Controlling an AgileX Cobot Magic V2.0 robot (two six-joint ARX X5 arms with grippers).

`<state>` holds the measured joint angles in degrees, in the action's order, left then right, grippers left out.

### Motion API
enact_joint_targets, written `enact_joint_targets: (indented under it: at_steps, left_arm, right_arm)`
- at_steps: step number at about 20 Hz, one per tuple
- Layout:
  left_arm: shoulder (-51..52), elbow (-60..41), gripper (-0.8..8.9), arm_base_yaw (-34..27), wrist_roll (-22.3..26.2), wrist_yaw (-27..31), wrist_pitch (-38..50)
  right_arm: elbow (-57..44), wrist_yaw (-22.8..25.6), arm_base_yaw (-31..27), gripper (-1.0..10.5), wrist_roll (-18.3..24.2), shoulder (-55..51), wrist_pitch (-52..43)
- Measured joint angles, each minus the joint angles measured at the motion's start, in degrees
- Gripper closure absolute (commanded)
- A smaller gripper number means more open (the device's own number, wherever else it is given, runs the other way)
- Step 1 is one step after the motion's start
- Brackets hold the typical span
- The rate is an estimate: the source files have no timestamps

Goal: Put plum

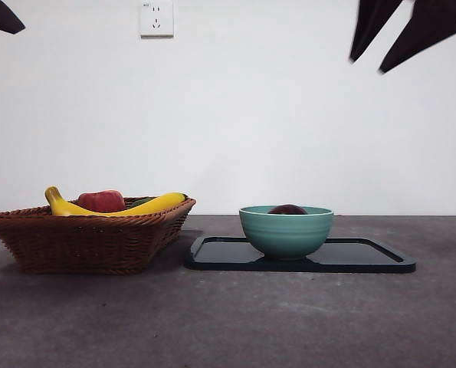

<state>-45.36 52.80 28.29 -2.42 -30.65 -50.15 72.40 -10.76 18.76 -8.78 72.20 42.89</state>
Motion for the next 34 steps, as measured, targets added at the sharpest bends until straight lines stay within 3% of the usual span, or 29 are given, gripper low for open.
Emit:
enact_joint_targets:
  at_steps: [2,16,34]
  left_arm:
    - [0.00,0.00,4.39,0.00,0.00,0.00,0.00]
    - [0.00,0.00,4.39,0.00,0.00,0.00,1.22]
    - [0.00,0.00,4.40,0.00,-0.02,0.00,1.51]
  right_arm:
    - [-0.28,-0.04,0.55,7.2,0.46,-3.91,3.72]
    - [-25.00,-9.86,6.97,7.2,0.81,-34.18,4.44]
    - [-25.22,-10.05,7.06,7.2,0.81,-35.95,5.16]
